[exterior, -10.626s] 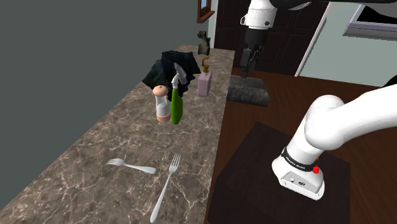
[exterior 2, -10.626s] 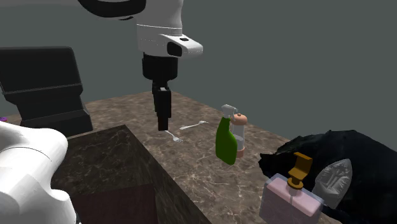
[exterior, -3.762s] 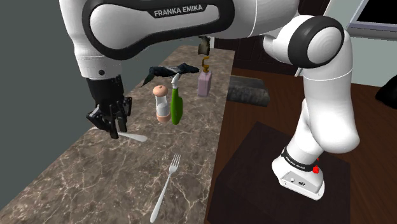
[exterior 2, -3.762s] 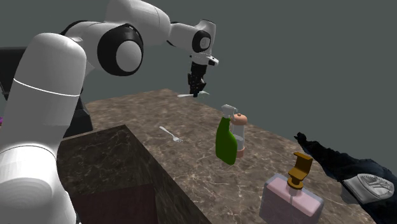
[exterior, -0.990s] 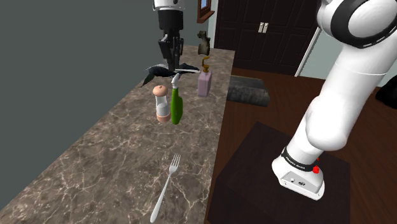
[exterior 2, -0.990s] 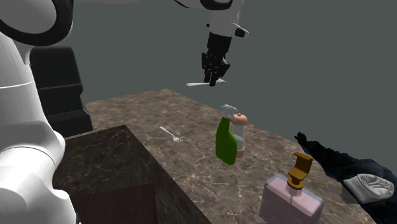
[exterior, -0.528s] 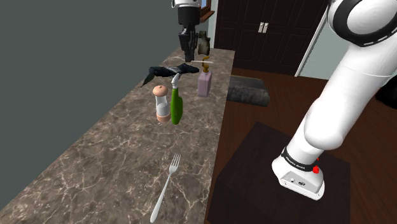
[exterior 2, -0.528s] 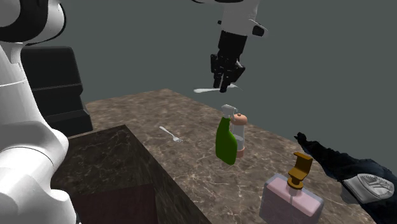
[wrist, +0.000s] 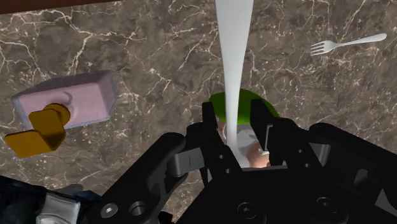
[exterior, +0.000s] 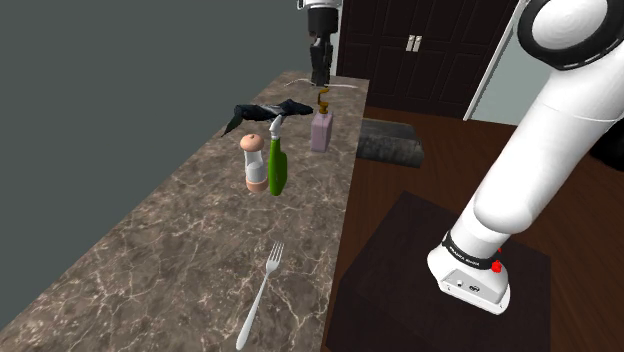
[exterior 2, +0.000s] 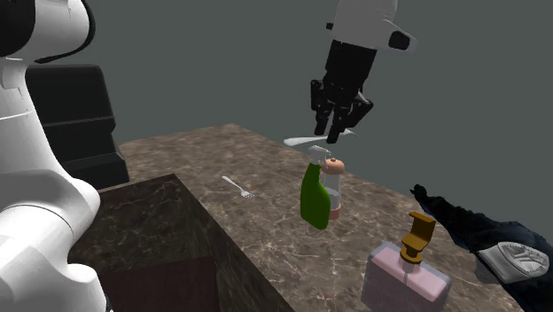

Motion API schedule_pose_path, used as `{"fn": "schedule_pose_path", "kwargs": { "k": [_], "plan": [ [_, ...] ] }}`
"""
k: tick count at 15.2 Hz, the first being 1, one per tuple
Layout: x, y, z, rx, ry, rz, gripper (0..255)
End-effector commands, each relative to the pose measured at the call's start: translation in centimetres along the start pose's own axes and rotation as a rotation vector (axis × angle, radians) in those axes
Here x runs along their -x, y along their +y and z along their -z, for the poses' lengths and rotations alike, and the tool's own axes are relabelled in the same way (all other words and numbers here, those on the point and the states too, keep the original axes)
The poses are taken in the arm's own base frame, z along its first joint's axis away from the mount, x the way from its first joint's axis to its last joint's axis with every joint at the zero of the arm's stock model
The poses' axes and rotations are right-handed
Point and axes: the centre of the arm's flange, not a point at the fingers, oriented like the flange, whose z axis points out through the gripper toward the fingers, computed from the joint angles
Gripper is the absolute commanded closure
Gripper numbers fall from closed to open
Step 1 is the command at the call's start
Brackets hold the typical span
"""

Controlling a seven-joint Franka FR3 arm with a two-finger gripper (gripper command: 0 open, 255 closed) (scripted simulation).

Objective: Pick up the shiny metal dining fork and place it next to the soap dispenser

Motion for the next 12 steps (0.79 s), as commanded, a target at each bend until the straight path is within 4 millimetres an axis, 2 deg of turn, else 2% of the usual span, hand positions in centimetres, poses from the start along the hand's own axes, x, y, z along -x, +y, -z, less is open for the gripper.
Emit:
{"fn": "schedule_pose_path", "kwargs": {
  "k": [1, 4, 12],
  "plan": [
    [1.1, 2.3, 0.5, 0.000, 0.000, 0.001, 255],
    [2.5, 6.2, 1.2, 0.000, 0.000, 0.001, 255],
    [2.0, 7.1, -2.9, 0.000, 0.000, 0.001, 255]
  ]
}}
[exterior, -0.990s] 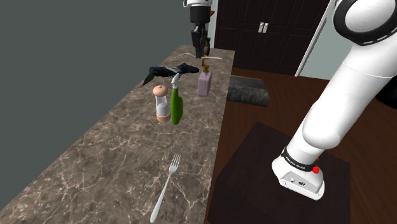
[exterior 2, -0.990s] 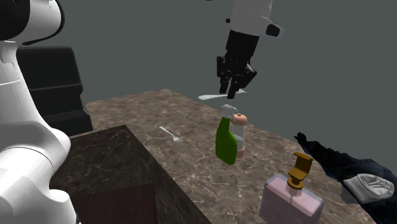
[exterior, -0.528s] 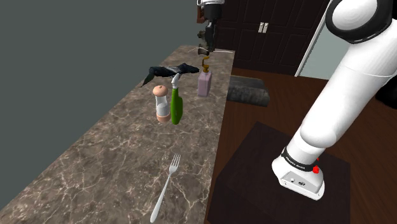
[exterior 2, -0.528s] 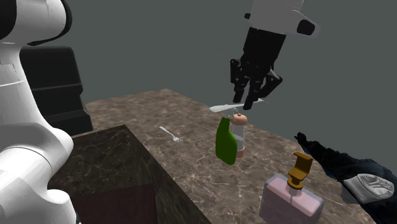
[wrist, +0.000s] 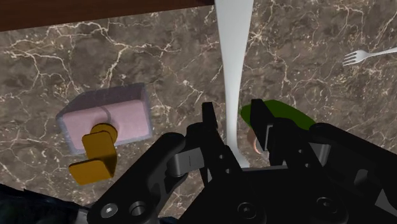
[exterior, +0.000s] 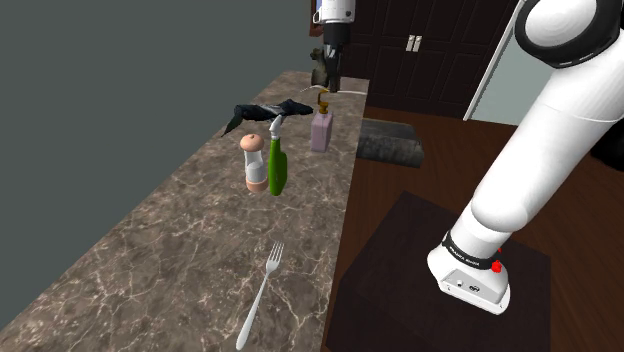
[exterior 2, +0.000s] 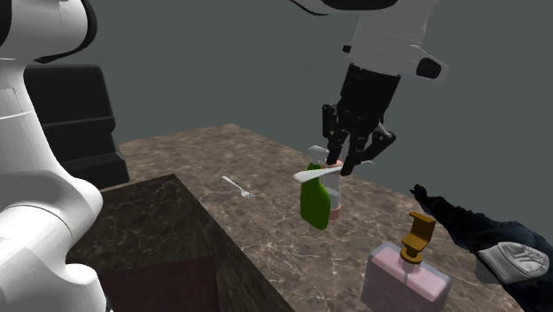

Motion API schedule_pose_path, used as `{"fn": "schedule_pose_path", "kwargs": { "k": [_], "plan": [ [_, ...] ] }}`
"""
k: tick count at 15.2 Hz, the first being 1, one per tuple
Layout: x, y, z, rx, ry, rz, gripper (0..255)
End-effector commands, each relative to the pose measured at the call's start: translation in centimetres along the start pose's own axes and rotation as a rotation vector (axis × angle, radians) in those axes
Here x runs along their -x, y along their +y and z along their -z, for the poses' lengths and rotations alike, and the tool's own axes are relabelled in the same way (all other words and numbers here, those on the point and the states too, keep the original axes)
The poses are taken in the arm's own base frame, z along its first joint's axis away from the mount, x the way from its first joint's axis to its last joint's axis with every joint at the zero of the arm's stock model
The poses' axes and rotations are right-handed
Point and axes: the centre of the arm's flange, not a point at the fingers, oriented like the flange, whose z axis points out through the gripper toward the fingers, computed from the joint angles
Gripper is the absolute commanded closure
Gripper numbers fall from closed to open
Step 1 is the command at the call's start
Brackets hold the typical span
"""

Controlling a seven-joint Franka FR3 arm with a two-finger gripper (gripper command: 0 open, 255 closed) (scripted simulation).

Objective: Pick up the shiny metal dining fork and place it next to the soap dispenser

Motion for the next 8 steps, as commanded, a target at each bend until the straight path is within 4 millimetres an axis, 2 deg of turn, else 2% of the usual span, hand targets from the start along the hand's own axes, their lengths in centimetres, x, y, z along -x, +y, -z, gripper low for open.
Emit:
{"fn": "schedule_pose_path", "kwargs": {
  "k": [1, 8],
  "plan": [
    [-0.2, 0.2, -1.0, 0.000, 0.001, 0.000, 255],
    [-0.6, 1.0, -4.6, 0.000, 0.001, 0.000, 255]
  ]
}}
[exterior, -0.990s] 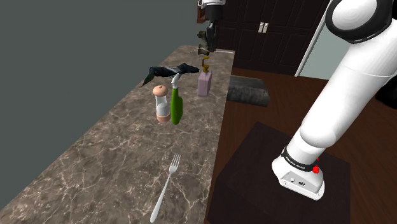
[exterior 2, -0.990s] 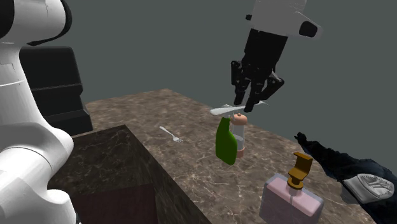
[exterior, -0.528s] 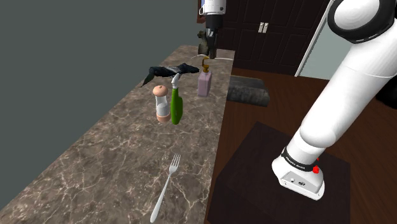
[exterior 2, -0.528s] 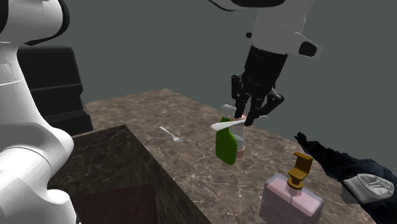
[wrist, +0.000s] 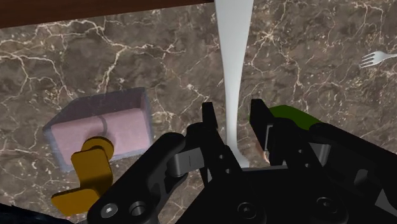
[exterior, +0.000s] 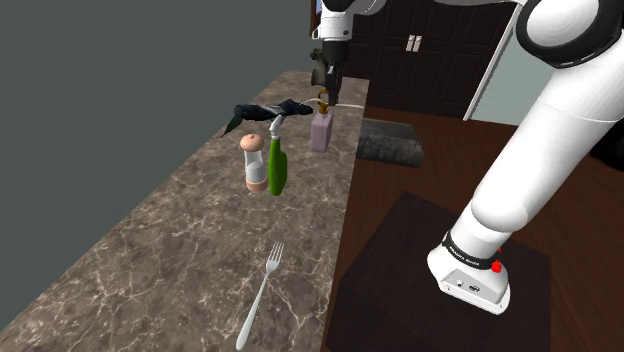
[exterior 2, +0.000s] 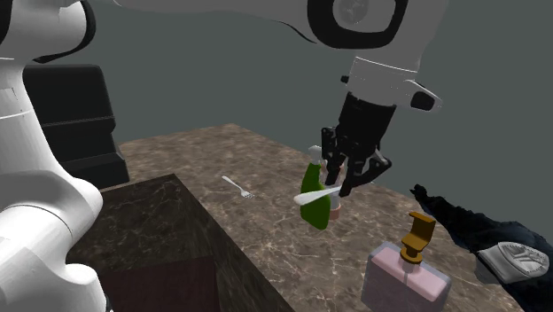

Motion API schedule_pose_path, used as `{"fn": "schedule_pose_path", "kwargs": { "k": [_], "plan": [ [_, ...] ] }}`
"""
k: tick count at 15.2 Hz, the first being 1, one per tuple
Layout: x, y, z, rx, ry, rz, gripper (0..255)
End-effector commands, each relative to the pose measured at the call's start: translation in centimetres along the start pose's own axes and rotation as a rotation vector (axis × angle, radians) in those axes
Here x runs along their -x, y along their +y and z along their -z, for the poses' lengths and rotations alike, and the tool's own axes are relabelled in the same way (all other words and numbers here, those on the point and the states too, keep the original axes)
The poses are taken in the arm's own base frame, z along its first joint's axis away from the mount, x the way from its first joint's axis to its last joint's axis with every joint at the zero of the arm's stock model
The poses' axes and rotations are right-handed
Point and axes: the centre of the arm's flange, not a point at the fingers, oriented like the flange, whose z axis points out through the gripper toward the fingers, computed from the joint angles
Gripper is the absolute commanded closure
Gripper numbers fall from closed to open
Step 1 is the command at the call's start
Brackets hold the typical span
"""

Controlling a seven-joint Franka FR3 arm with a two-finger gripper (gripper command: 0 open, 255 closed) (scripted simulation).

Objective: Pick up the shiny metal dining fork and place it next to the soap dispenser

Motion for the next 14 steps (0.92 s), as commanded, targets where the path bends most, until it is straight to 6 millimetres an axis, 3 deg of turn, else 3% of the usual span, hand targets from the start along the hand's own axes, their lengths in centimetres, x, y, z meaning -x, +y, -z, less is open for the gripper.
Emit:
{"fn": "schedule_pose_path", "kwargs": {
  "k": [1, 14],
  "plan": [
    [-0.1, 0.1, -1.0, 0.000, 0.001, 0.000, 255],
    [-0.8, 1.5, -7.7, 0.000, 0.001, 0.000, 255]
  ]
}}
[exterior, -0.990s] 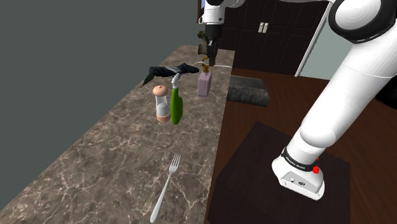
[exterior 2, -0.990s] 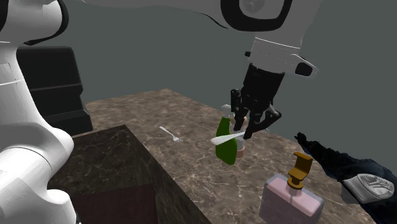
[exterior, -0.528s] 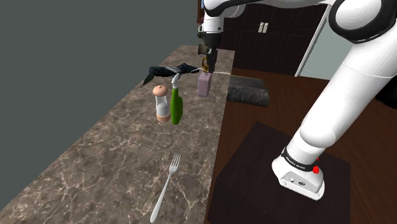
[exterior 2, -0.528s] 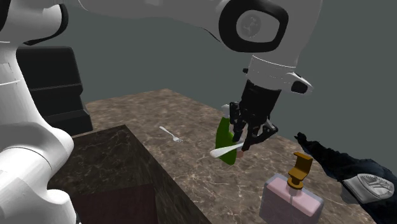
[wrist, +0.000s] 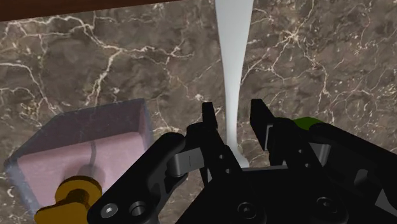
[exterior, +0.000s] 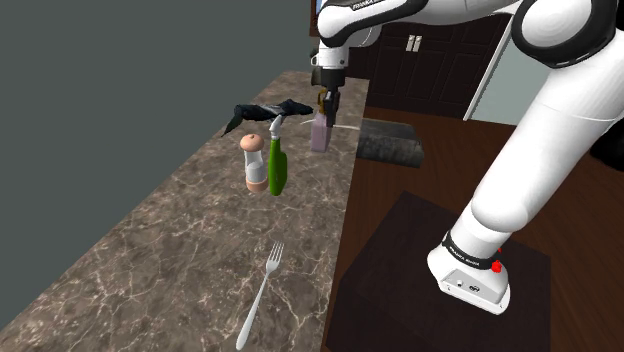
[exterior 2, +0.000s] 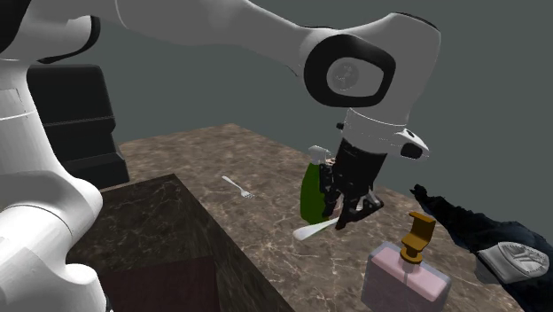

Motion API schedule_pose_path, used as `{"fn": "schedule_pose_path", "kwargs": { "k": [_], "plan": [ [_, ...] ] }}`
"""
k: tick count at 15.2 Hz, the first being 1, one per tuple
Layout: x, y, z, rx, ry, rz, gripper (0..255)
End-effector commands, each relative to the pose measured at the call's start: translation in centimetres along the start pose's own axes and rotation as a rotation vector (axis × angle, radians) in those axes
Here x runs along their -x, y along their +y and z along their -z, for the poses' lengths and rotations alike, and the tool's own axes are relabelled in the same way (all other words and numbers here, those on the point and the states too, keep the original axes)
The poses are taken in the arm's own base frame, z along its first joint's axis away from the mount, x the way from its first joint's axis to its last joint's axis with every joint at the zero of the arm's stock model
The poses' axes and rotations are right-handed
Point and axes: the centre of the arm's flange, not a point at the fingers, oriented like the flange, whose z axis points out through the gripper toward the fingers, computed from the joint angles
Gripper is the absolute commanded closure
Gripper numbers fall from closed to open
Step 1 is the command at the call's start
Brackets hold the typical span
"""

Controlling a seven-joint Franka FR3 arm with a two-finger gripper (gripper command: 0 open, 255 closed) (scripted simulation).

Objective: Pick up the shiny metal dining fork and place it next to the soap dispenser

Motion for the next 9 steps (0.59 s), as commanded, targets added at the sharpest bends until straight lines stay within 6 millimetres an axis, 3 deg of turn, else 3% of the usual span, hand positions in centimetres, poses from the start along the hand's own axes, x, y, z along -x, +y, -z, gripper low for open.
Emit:
{"fn": "schedule_pose_path", "kwargs": {
  "k": [1, 9],
  "plan": [
    [-0.1, 0.2, -1.1, 0.000, 0.001, 0.000, 255],
    [-0.5, 1.0, -5.2, 0.000, 0.001, 0.000, 255]
  ]
}}
